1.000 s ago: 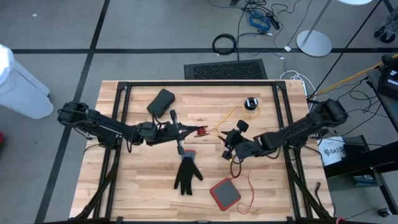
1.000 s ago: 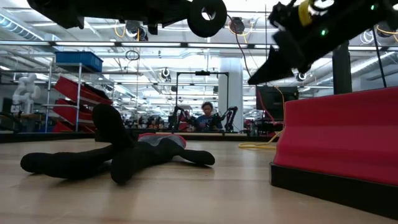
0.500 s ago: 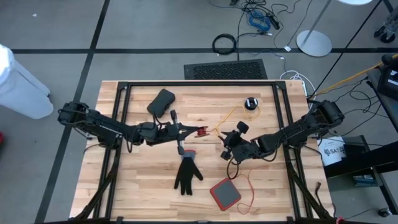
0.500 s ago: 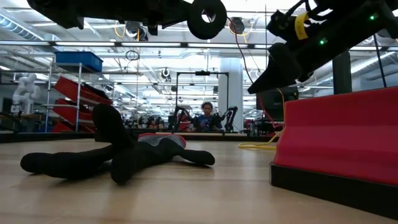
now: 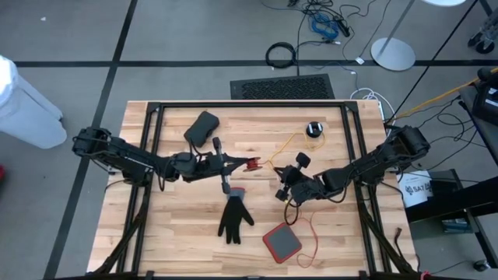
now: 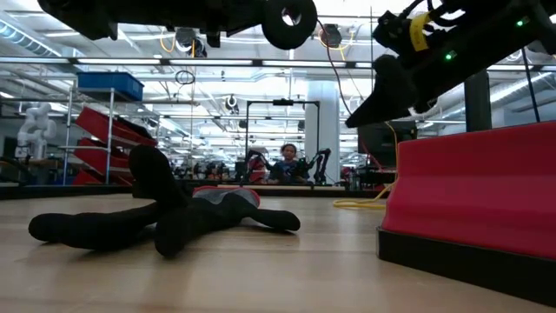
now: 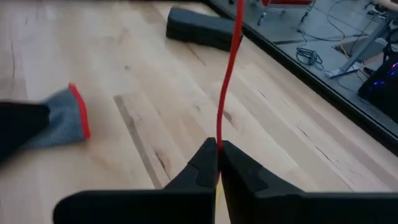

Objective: Coil cords
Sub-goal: Coil the red wire onto the black spool

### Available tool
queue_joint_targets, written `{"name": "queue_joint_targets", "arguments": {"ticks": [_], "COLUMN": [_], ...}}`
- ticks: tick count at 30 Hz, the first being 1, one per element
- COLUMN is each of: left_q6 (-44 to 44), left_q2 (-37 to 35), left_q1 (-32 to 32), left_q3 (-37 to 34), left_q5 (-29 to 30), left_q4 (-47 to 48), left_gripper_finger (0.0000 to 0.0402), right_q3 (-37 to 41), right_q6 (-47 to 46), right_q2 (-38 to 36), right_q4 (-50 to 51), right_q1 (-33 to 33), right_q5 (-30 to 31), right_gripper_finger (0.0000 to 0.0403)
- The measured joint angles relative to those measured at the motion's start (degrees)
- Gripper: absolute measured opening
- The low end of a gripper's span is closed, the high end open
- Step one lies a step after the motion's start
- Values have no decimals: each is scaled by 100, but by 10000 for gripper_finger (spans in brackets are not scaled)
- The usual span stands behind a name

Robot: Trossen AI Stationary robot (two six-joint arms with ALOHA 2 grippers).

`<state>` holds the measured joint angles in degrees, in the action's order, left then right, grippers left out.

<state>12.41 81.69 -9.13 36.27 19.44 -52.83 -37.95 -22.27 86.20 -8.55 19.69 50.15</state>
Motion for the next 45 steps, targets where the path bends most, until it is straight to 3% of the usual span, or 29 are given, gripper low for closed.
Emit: {"name": "queue_joint_targets", "arguments": {"ticks": [9,14,20,45], "left_q6": [78,490,971,2126], "left_q2": [672,1217,1533,1552], "left_q1": [15,17,15,-3], "left_q3": [-2,3,7,2], "left_q5": [163,474,820,1276], "left_q4": [-1179,-1797,-1875,-1630], "left_gripper_finger": [0,0,0,0], "right_q3": [-77,-594,-1108,-1150], "right_q6": [502,586,841,860], "right_q2": [647,1144,1410,1340], "right_q4": [-1907,-1937,-1985,-2299], "right_q1": [-453,-645,-649,-269], "right_q5": [-133,-556,-568,-642], "right_gripper_finger": [1,1,0,0]}}
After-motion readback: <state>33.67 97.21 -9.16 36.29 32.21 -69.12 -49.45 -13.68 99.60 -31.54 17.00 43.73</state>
